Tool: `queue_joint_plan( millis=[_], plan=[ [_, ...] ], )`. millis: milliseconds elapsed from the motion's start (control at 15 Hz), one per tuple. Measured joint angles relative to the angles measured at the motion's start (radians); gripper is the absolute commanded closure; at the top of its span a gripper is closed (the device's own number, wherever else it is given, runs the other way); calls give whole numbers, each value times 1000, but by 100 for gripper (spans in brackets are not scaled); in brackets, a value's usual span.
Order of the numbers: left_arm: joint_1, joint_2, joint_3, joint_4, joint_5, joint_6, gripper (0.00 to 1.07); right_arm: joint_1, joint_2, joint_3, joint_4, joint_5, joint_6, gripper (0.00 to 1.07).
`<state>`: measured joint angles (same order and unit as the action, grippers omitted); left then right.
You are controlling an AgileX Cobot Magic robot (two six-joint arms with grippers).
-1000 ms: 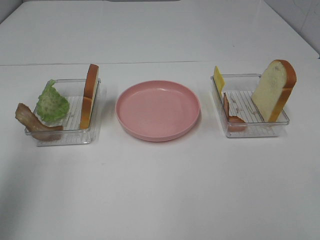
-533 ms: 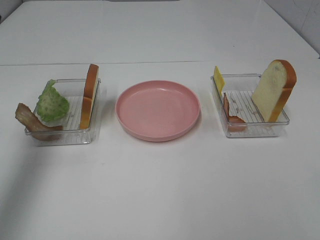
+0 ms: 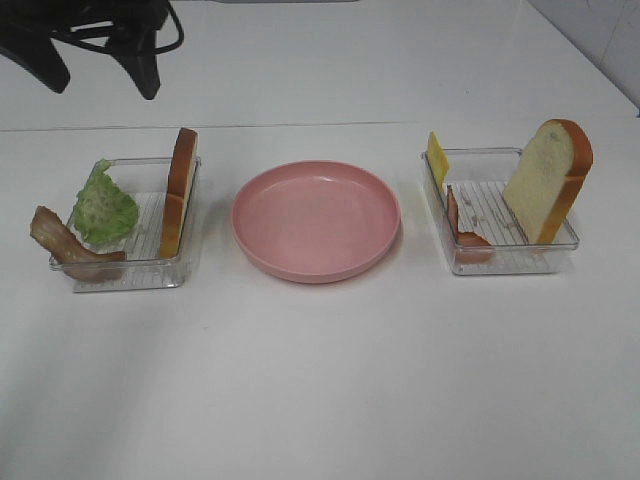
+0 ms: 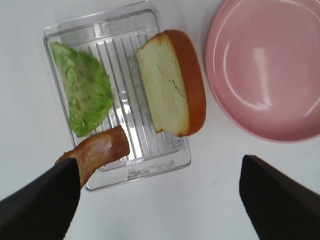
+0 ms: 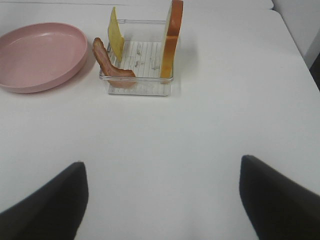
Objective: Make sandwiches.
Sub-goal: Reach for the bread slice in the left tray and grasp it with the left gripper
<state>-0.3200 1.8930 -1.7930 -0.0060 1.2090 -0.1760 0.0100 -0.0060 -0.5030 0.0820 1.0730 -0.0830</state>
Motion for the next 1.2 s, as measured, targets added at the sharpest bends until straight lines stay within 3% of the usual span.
queue_joint_plan(
  millis=[200, 467, 1067, 1200],
  plan=[
    [-44, 116, -110, 24, 1, -100, 32, 0, 0, 0, 0, 0, 0, 29],
    [-47, 221, -182, -6, 4, -111, 32, 0, 0, 0, 0, 0, 0, 29],
    [-57, 358, -204, 18, 9, -133, 32, 0, 0, 0, 0, 0, 0, 29],
    [-57, 365, -204, 24, 9, -133, 39, 0, 0, 0, 0, 0, 0, 29]
  ],
)
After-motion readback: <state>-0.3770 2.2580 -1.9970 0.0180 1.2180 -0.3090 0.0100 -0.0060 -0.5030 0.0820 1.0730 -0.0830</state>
